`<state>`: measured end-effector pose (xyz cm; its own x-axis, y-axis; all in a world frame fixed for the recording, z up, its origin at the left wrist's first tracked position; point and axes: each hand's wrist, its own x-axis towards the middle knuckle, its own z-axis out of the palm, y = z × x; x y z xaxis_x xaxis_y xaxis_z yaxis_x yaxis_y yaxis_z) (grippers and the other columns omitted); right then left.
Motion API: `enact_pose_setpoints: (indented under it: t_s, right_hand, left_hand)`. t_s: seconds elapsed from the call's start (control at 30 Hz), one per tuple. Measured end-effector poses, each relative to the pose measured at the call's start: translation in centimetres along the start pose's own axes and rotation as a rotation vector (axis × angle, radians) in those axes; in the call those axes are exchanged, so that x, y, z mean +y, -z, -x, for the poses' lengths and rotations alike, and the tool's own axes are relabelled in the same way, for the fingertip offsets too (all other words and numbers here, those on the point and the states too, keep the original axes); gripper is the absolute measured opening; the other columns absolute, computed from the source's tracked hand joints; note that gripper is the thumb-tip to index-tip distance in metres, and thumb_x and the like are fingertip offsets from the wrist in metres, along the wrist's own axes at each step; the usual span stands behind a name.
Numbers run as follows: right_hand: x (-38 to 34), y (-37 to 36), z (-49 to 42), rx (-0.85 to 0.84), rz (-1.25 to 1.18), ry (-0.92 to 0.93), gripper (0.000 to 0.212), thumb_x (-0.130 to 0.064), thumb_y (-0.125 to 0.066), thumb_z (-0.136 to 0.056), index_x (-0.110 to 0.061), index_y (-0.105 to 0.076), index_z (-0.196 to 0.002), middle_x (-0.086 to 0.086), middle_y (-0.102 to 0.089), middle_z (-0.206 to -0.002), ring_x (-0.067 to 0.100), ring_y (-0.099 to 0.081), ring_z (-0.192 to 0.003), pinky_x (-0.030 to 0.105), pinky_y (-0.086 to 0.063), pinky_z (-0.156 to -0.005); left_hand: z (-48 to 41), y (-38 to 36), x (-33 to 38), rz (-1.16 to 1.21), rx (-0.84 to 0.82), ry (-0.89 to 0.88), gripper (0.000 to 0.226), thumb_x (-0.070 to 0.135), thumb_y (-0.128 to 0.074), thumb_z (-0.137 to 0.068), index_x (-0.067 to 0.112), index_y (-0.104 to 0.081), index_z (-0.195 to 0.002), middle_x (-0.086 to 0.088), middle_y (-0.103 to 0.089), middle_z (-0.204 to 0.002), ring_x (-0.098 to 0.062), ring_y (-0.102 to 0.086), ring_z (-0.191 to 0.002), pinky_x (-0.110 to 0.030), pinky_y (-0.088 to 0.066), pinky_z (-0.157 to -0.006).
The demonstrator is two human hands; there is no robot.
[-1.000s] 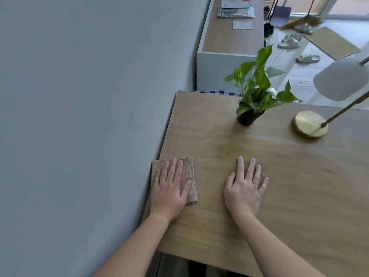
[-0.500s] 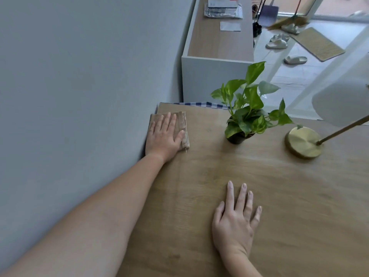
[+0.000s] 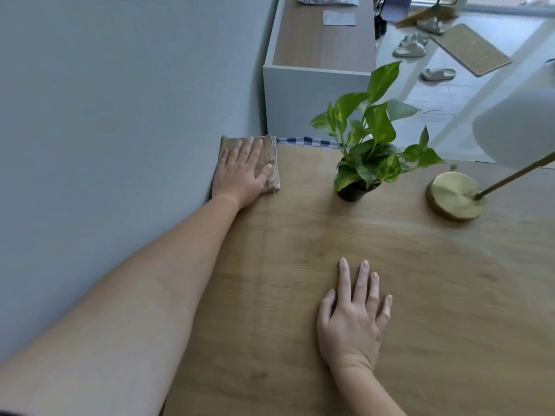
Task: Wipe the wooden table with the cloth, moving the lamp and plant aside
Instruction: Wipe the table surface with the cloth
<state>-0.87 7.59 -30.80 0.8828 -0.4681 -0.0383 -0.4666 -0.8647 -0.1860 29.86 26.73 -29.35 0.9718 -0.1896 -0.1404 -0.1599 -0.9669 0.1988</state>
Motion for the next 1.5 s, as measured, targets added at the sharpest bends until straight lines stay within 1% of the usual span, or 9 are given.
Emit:
enact_pose_setpoints:
  t_s: [0.17,0.33,0.73,0.9,1.0,1.1,1.23,1.3,1.5]
  right_hand:
    - [-0.2,0.5,0.1,-0.038,-0.014,-0.015,0.065,-0.043,-0.029,-0.102,-0.039,-0.022,-0.167,0.001,-0.013,-0.177,0.024,-0.013,-0.162,0.052,0.0,-0.13]
    - [-0.4,1.3,0.3,-0.048,-0.056,-0.028,0.062,-0.04,-0.039,-0.106,-0.039,-0.025,-0.166,0.001,-0.014,-0.177,0.024,-0.012,-0.162,0.054,0.0,-0.13]
    - [0.0,2.2,1.5,-0.122,-0.072,0.022,0.061,-0.042,-0.023,-0.109,-0.038,-0.014,-0.169,0.001,-0.003,-0.178,0.023,-0.001,-0.164,0.053,0.007,-0.13]
    - [0.5,2.8,2.0,-0.153,-0.071,0.05,0.06,-0.044,-0.024,-0.11,-0.037,-0.012,-0.169,0.001,-0.004,-0.178,0.025,-0.002,-0.164,0.053,0.005,-0.13]
    - [1.3,3.3,1.9,-0.163,-0.041,0.112,0.061,-0.047,-0.027,-0.108,-0.036,-0.019,-0.167,0.002,-0.013,-0.177,0.027,-0.01,-0.162,0.052,-0.006,-0.129]
    - [2.0,4.1,0.1,-0.115,-0.064,0.121,0.056,-0.043,-0.036,-0.106,-0.032,-0.034,-0.161,0.005,-0.026,-0.172,0.03,-0.021,-0.158,0.053,-0.017,-0.127]
    - [2.2,3.4,-1.1,-0.116,-0.094,-0.01,0.064,-0.046,-0.024,-0.107,-0.032,-0.014,-0.169,0.003,-0.006,-0.178,0.023,-0.004,-0.163,0.049,0.0,-0.131]
    - [2.1,2.7,-1.1,-0.086,-0.082,-0.005,0.064,-0.046,-0.023,-0.107,-0.032,-0.013,-0.169,0.003,-0.006,-0.178,0.023,-0.003,-0.164,0.049,0.001,-0.131]
    - [2.0,2.4,-1.4,-0.088,-0.029,-0.012,0.065,-0.046,-0.022,-0.108,-0.031,-0.008,-0.17,0.004,-0.004,-0.178,0.023,-0.002,-0.164,0.049,0.001,-0.132]
  left_hand:
    - [7.1,-1.0,-0.7,0.001,-0.008,-0.038,0.074,0.066,-0.019,-0.109,0.033,-0.002,-0.172,0.008,0.002,-0.18,-0.014,0.005,-0.166,-0.043,0.006,-0.134]
    - [15.8,-2.5,-1.5,-0.014,-0.014,-0.049,0.074,0.067,-0.018,-0.108,0.034,0.0,-0.172,0.01,0.003,-0.18,-0.013,0.007,-0.166,-0.044,0.006,-0.134]
    - [38.7,-6.1,-2.5,-0.019,-0.034,0.004,0.074,0.068,-0.019,-0.107,0.036,0.001,-0.171,0.014,0.009,-0.179,-0.011,0.013,-0.165,-0.047,0.004,-0.134]
    - [46.0,-7.8,0.0,-0.064,-0.046,0.069,0.073,0.067,-0.014,-0.109,0.033,-0.003,-0.172,0.01,0.003,-0.18,-0.017,0.004,-0.166,-0.054,-0.001,-0.132]
    - [46.7,-7.9,1.5,-0.054,-0.045,0.109,0.073,0.067,-0.019,-0.109,0.033,-0.006,-0.172,0.008,-0.002,-0.18,-0.017,0.004,-0.167,-0.055,-0.002,-0.131]
    - [45.2,-7.1,2.3,-0.041,-0.062,0.069,0.073,0.074,-0.014,-0.107,0.041,-0.001,-0.171,0.014,0.007,-0.179,-0.013,0.012,-0.165,-0.055,0.005,-0.132]
    - [41.9,-6.2,3.6,0.004,-0.048,0.053,0.066,0.073,-0.007,-0.108,0.048,-0.004,-0.169,0.016,0.013,-0.177,-0.012,0.021,-0.163,-0.057,0.01,-0.131]
    - [40.2,-6.5,4.4,-0.008,-0.039,0.061,0.066,0.072,-0.01,-0.109,0.046,-0.005,-0.17,0.012,0.012,-0.178,-0.015,0.022,-0.163,-0.057,0.008,-0.132]
    - [36.2,-6.5,4.9,-0.019,-0.051,-0.008,0.067,0.071,-0.012,-0.109,0.047,0.011,-0.168,0.013,0.013,-0.178,-0.015,0.019,-0.164,-0.057,0.003,-0.132]
